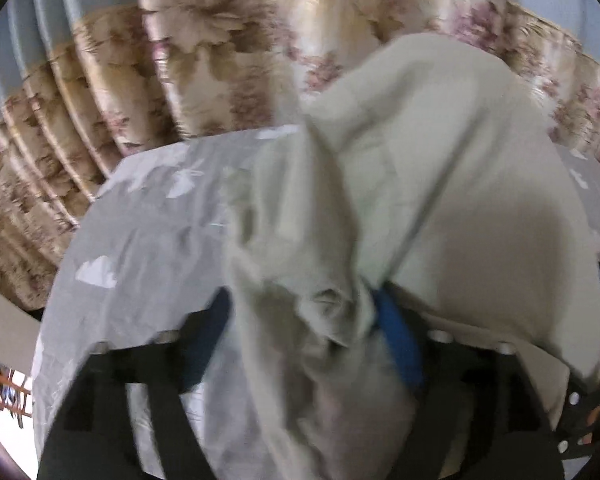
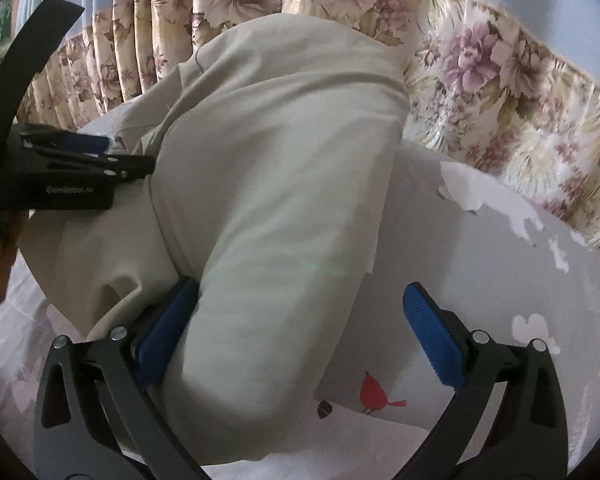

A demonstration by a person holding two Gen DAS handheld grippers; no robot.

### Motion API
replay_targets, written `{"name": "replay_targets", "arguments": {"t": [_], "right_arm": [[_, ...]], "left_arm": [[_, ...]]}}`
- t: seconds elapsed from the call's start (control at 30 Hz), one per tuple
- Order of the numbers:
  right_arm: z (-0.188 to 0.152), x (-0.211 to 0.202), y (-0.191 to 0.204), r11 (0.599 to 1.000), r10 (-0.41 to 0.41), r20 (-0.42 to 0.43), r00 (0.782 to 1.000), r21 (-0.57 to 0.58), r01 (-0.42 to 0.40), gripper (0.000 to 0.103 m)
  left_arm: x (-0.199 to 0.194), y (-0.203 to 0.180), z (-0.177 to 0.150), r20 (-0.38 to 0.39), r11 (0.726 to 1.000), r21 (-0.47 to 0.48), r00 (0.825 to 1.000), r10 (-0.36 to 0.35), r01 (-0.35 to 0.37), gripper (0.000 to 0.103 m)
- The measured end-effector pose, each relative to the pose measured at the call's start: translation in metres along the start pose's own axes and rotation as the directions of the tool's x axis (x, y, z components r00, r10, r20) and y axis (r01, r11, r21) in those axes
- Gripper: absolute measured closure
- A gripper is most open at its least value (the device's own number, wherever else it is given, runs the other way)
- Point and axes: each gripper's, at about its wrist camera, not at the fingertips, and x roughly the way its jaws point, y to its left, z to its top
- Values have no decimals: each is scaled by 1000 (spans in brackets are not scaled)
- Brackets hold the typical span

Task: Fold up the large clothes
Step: 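Grasp the jacket fabric with the left gripper and fold it over, then release the jacket and press the folded bundle flat with both grippers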

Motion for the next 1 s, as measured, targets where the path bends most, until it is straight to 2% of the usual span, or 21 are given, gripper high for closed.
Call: {"name": "replay_targets", "arguments": {"t": [0.07, 0.2, 0.33, 0.4, 0.43, 0.53, 0.57, 0.7, 0.9, 1.0], "right_arm": [[0, 0, 1, 1000, -12, 2, 1000, 1, 12, 3], [1, 2, -4, 1000, 5, -7, 1000, 24, -5, 3], [2, 3, -8, 998, 34, -14, 999, 49, -33, 3], [3, 2, -8, 998, 34, -14, 999, 47, -33, 3], [3, 1, -9, 998, 38, -16, 999, 46, -37, 3], [4, -2, -15, 997, 61, -31, 998, 41, -59, 3], [5, -3, -17, 997, 67, -36, 997, 36, -66, 3], [4, -5, -17, 996, 90, -49, 995, 28, -88, 3], [2, -12, -17, 994, 110, -62, 992, 18, -109, 3], [6, -27, -21, 990, 138, -44, 989, 17, -137, 3]], "left_arm": [[-9, 7, 0, -3, 1000, -27, 1000, -17, 17, 22], [-50, 5, -7, 100, 999, -47, 995, -7, 12, 21], [-66, -14, -22, 159, 997, -32, 985, -69, 75, 21], [-67, -26, -27, 169, 994, 8, 980, -107, 107, 21], [-65, -33, -28, 161, 995, 29, 982, -98, 95, 21], [-44, -45, -38, 115, 995, 95, 993, 17, -28, 19], [-35, -44, -43, 100, 994, 97, 995, 30, -39, 18], [-24, -28, -50, 72, 997, 55, 996, 54, -58, 6], [-28, -25, -60, 107, 992, 83, 990, 90, -99, 6], [-41, -24, -60, 153, 993, 91, 986, 62, -76, 8]]}}
